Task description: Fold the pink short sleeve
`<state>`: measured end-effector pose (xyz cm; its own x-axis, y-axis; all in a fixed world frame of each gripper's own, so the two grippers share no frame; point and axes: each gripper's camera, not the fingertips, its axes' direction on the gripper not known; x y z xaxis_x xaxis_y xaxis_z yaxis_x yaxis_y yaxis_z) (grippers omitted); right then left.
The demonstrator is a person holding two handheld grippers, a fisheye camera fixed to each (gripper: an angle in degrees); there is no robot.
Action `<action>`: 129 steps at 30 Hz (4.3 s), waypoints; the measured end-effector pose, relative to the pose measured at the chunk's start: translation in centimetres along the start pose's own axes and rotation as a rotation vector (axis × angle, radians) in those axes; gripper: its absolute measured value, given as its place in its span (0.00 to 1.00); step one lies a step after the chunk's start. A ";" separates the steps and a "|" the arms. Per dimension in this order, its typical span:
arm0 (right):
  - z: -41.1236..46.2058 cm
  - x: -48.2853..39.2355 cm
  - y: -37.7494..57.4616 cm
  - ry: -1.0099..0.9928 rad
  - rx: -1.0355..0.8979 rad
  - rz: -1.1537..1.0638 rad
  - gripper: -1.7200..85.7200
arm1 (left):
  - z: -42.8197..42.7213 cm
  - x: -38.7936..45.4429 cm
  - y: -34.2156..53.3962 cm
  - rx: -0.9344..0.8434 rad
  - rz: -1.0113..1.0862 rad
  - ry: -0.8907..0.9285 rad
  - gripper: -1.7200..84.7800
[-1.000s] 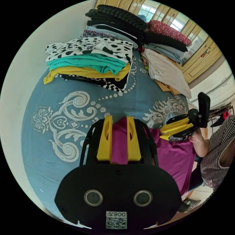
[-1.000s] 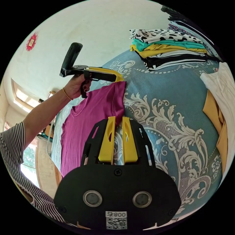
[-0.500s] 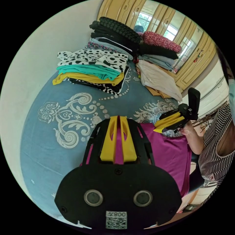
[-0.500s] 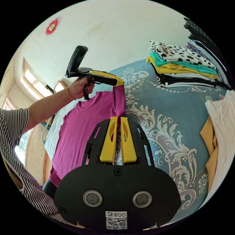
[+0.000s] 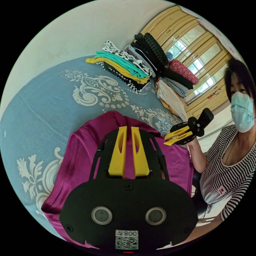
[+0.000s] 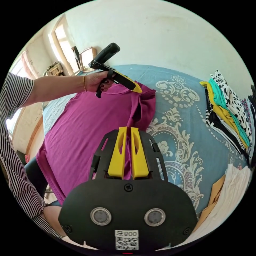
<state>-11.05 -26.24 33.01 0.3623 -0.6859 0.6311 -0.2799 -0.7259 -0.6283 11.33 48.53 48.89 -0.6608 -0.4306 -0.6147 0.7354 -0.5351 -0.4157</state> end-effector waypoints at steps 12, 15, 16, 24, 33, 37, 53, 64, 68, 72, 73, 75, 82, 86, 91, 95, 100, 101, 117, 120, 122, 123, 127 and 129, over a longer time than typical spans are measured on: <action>0.3 -0.6 -0.7 -0.061 0.004 0.029 0.04 | -0.7 1.5 1.9 0.007 0.036 -0.010 0.10; -0.6 0.2 -0.4 -0.030 0.074 0.101 0.08 | 0.6 3.0 1.7 -0.078 0.099 -0.100 0.10; -0.6 0.3 -0.4 -0.023 0.077 0.111 0.09 | 0.8 3.3 1.7 -0.092 0.114 -0.122 0.10; 1.6 -0.3 -2.0 0.001 0.006 0.140 0.09 | 1.4 4.6 1.9 -0.142 0.151 -0.226 0.07; 2.3 -0.4 -2.7 0.062 -0.034 0.150 0.03 | 1.1 5.2 2.9 -0.140 0.152 -0.293 0.05; 1.2 -0.3 -2.6 0.010 0.028 0.125 0.03 | -0.3 5.4 3.1 -0.082 0.143 -0.295 0.05; 3.0 1.0 -4.1 -0.117 -0.082 0.052 0.03 | -4.9 0.8 5.1 0.073 -0.080 -0.127 0.11; 3.1 2.3 -4.5 -0.128 -0.098 0.054 0.03 | -5.5 -1.4 5.2 -0.023 -0.123 -0.171 0.12; 3.0 2.9 -4.5 -0.137 -0.100 0.062 0.03 | -4.8 -1.2 4.7 -0.121 -0.101 -0.269 0.12; 2.9 3.7 -4.4 -0.153 -0.098 0.074 0.03 | -5.9 -1.6 4.9 -0.108 -0.106 -0.220 0.10; 2.9 3.7 -4.4 -0.154 -0.099 0.077 0.03 | -6.2 -1.8 4.9 -0.097 -0.110 -0.205 0.10; 2.8 4.2 -4.4 -0.163 -0.098 0.085 0.03 | -7.4 -2.9 5.4 -0.023 -0.156 -0.112 0.09; 2.6 4.5 -4.4 -0.150 -0.101 0.084 0.03 | -5.0 -3.4 2.4 0.012 -0.143 -0.095 0.12; 2.3 5.3 -4.1 -0.178 -0.091 0.097 0.03 | -1.1 -2.9 -1.0 -0.089 -0.087 -0.163 0.11; 1.5 6.3 -3.6 -0.221 -0.063 0.121 0.03 | -0.1 -2.8 -2.6 -0.084 -0.074 -0.173 0.05; -0.4 7.8 -2.4 -0.233 0.001 0.172 0.03 | -0.5 -3.1 -3.9 -0.013 -0.077 -0.130 0.04; -0.8 8.8 -1.8 -0.204 0.033 0.234 0.03 | 1.2 -3.8 -5.5 -0.039 -0.073 -0.108 0.04; -0.3 8.8 -1.9 -0.171 -0.009 0.241 0.03 | 1.8 -4.0 -5.8 -0.052 -0.077 -0.104 0.04; 0.6 8.8 -1.9 -0.126 -0.054 0.253 0.02 | -0.9 -3.4 -3.7 0.057 -0.137 -0.132 0.09; -0.1 8.9 -1.5 -0.127 -0.013 0.269 0.02 | -1.4 -1.6 -1.7 0.080 -0.119 -0.114 0.09; -0.6 8.8 -1.4 -0.179 0.031 0.249 0.02 | -1.1 -0.5 -0.4 0.063 -0.109 -0.082 0.08; -0.9 8.7 -1.4 -0.239 0.059 0.223 0.02 | -0.6 0.2 0.4 0.050 -0.107 -0.065 0.07; 0.1 7.7 -1.9 -0.317 0.005 0.145 0.02 | 1.4 1.4 2.0 -0.025 -0.097 -0.073 0.05; 1.5 6.6 -2.4 -0.202 -0.110 0.124 0.02 | 2.5 1.0 2.2 -0.057 -0.117 -0.118 0.04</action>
<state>-6.64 -28.99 38.01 0.4861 -0.7542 0.4415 -0.4243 -0.6454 -0.6352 11.94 45.11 48.99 -0.7530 -0.4519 -0.4782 0.6574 -0.5460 -0.5193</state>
